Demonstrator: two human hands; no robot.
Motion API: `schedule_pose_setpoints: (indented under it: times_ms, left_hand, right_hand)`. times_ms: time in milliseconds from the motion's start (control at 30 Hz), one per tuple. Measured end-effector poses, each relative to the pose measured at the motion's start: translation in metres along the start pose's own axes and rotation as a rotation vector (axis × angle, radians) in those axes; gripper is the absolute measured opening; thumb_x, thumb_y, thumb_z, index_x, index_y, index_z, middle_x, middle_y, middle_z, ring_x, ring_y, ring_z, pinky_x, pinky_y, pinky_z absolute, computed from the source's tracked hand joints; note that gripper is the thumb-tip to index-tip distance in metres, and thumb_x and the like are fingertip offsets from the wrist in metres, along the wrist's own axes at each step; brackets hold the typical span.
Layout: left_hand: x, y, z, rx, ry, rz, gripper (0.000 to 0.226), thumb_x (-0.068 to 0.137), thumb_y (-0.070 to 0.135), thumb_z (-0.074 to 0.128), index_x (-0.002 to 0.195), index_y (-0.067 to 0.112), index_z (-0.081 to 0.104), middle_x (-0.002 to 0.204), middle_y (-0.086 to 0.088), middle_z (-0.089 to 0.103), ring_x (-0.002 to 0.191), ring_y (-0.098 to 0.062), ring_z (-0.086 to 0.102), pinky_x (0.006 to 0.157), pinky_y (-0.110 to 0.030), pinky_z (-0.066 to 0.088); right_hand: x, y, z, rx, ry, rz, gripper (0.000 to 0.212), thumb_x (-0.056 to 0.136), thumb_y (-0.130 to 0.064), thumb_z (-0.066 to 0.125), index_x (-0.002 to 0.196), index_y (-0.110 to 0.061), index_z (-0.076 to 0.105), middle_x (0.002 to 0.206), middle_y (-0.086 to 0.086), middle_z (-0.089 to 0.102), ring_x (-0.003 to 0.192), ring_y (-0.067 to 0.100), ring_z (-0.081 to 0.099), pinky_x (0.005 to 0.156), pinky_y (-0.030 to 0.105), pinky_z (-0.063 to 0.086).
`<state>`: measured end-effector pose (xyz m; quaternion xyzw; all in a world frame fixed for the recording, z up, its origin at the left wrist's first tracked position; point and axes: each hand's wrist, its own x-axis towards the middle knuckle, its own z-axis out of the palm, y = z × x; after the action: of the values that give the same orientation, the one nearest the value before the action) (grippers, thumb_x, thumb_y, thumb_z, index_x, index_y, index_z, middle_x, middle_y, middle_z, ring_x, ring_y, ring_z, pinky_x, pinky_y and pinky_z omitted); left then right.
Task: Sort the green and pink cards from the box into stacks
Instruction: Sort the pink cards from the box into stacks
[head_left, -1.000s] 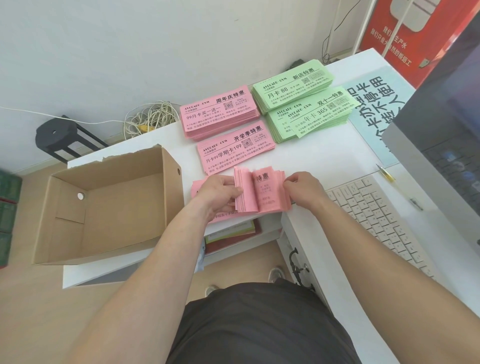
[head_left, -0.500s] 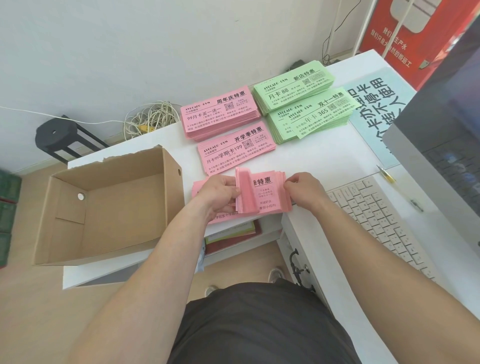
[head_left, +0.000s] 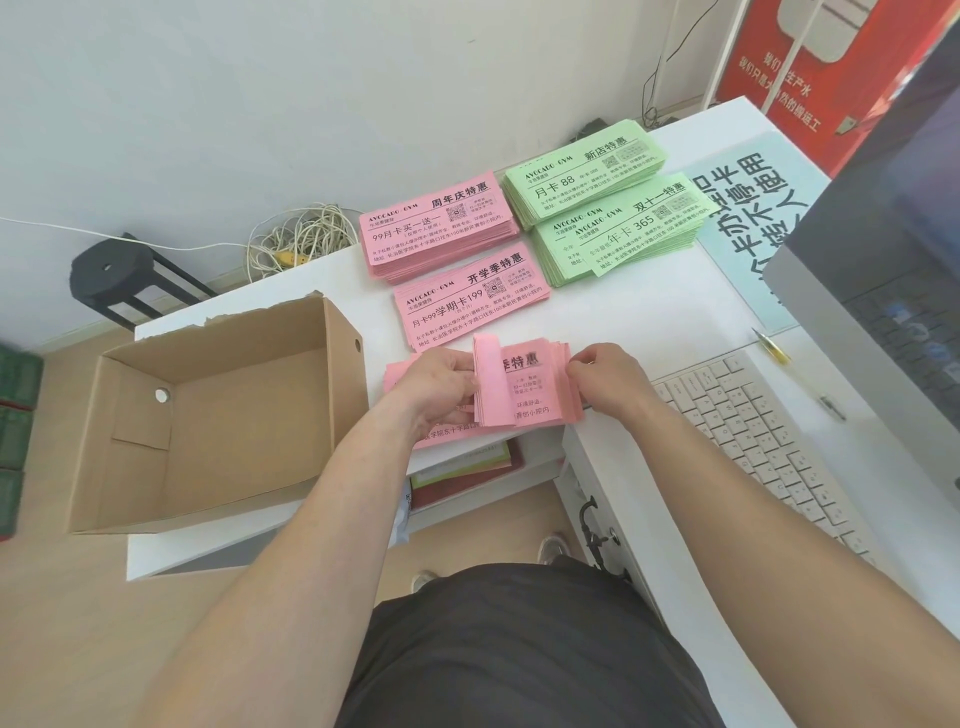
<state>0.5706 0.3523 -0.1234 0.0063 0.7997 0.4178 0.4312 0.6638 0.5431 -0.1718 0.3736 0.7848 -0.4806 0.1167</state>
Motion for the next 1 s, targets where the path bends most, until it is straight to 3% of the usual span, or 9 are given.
schedule_pose_setpoints:
  times_ms: [267, 400, 567, 633, 700, 767, 867, 933, 1000]
  left_hand:
    - [-0.005, 0.001, 0.0, 0.022, -0.008, 0.001, 0.045, 0.102, -0.005, 0.04, 0.093, 0.026, 0.071, 0.104, -0.006, 0.076, 0.099, -0.023, 0.073, 0.094, -0.045, 0.057]
    - [-0.005, 0.003, 0.0, 0.018, -0.024, -0.015, 0.039, 0.099, -0.009, 0.04, 0.119, 0.016, 0.063, 0.111, -0.003, 0.075, 0.106, -0.015, 0.07, 0.091, -0.04, 0.058]
    - [-0.003, 0.001, 0.0, 0.042, -0.03, -0.015, 0.038, 0.098, -0.007, 0.043, 0.124, 0.015, 0.061, 0.115, 0.0, 0.074, 0.111, -0.014, 0.067, 0.09, -0.039, 0.058]
    - [-0.003, 0.0, 0.002, 0.069, -0.033, -0.003, 0.035, 0.099, -0.003, 0.048, 0.127, 0.015, 0.061, 0.116, 0.002, 0.073, 0.11, -0.012, 0.066, 0.087, -0.036, 0.058]
    - [-0.004, -0.001, 0.004, 0.096, -0.03, 0.013, 0.036, 0.098, 0.0, 0.054, 0.13, 0.016, 0.061, 0.117, 0.004, 0.072, 0.111, -0.012, 0.065, 0.09, -0.037, 0.057]
    - [-0.007, -0.001, 0.007, 0.115, -0.033, 0.027, 0.038, 0.097, 0.001, 0.054, 0.132, 0.016, 0.059, 0.121, 0.003, 0.07, 0.115, -0.014, 0.063, 0.095, -0.04, 0.055]
    - [-0.009, -0.003, 0.007, 0.102, -0.041, 0.035, 0.038, 0.098, 0.002, 0.054, 0.133, 0.017, 0.059, 0.127, 0.002, 0.068, 0.119, -0.015, 0.06, 0.098, -0.04, 0.053]
    - [-0.009, -0.007, 0.004, 0.081, -0.045, 0.041, 0.037, 0.099, 0.003, 0.053, 0.133, 0.018, 0.059, 0.127, 0.004, 0.068, 0.12, -0.013, 0.059, 0.098, -0.038, 0.053]
    - [-0.008, -0.015, 0.0, 0.044, -0.054, 0.059, 0.036, 0.1, 0.005, 0.054, 0.132, 0.019, 0.06, 0.127, 0.006, 0.068, 0.121, -0.011, 0.059, 0.098, -0.036, 0.052]
  right_hand:
    - [-0.003, -0.003, -0.001, -0.005, -0.012, -0.003, 0.03, 0.088, -0.015, 0.048, 0.105, -0.001, 0.069, 0.101, 0.015, 0.073, 0.094, 0.033, 0.071, 0.089, 0.049, 0.057]
    - [-0.002, -0.001, -0.001, -0.008, -0.012, -0.01, 0.031, 0.087, -0.016, 0.049, 0.105, 0.0, 0.069, 0.103, 0.017, 0.073, 0.095, 0.035, 0.071, 0.088, 0.051, 0.057]
    - [-0.001, -0.001, 0.002, 0.04, -0.001, 0.011, 0.026, 0.095, -0.032, 0.045, 0.104, -0.014, 0.063, 0.104, 0.006, 0.07, 0.097, 0.03, 0.067, 0.09, 0.047, 0.055]
    - [0.001, -0.002, 0.004, 0.071, 0.004, 0.032, 0.047, 0.096, -0.053, 0.043, 0.114, -0.013, 0.059, 0.114, 0.007, 0.067, 0.106, 0.031, 0.065, 0.094, 0.047, 0.052]
    - [0.001, -0.008, 0.007, 0.089, -0.03, 0.07, 0.079, 0.09, -0.069, 0.051, 0.138, -0.007, 0.046, 0.131, 0.007, 0.059, 0.119, 0.032, 0.059, 0.096, 0.043, 0.049]
    - [-0.002, -0.016, 0.013, 0.066, -0.053, 0.092, 0.095, 0.08, -0.068, 0.068, 0.143, -0.003, 0.039, 0.131, 0.009, 0.056, 0.116, 0.03, 0.059, 0.082, 0.035, 0.049]
    - [0.001, -0.023, 0.021, 0.067, -0.038, 0.104, 0.06, 0.078, -0.046, 0.081, 0.116, -0.006, 0.057, 0.102, 0.004, 0.067, 0.08, 0.019, 0.064, 0.051, 0.024, 0.045]
    - [0.004, -0.025, 0.025, 0.115, -0.034, 0.109, 0.041, 0.079, -0.035, 0.082, 0.103, -0.006, 0.066, 0.084, 0.003, 0.069, 0.066, 0.016, 0.065, 0.044, 0.023, 0.044]
    - [0.006, -0.026, 0.027, 0.161, -0.04, 0.12, 0.038, 0.077, -0.032, 0.083, 0.101, -0.007, 0.069, 0.084, 0.006, 0.072, 0.067, 0.02, 0.069, 0.045, 0.025, 0.049]
